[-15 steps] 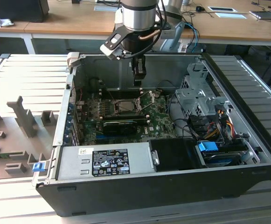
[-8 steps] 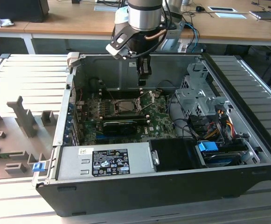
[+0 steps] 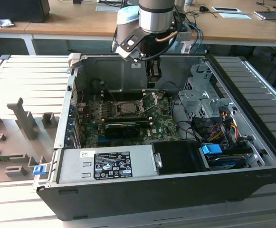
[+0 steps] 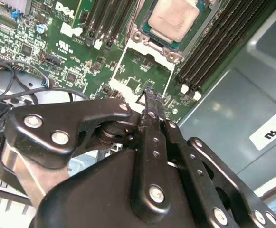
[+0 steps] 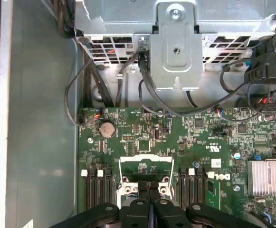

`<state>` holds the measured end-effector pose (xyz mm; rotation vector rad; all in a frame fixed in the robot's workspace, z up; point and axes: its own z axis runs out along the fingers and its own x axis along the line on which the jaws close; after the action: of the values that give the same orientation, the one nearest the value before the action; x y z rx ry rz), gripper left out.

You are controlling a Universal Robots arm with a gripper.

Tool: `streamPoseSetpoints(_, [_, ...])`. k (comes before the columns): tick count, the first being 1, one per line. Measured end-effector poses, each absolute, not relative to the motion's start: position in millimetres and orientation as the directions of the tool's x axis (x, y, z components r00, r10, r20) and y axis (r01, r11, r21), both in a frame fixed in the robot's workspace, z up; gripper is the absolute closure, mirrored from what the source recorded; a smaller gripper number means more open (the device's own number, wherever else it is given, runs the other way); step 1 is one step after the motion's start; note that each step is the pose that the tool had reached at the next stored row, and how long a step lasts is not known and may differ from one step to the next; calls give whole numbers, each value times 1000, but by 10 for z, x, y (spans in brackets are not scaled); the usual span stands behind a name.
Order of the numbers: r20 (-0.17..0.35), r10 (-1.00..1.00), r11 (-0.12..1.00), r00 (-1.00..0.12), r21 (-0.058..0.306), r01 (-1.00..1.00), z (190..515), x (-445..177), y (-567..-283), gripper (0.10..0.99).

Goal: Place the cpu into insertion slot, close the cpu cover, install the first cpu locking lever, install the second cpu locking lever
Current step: 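Close the cpu cover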

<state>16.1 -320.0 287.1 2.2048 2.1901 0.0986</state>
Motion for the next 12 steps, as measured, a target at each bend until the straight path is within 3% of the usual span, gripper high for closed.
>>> streamPoseSetpoints(7, [22,1000,-7,6,61,998,2725,280,-3203,980])
streamPoseSetpoints(12, [17,1000,-7,7,16,1000,2655,512,-3203,980])
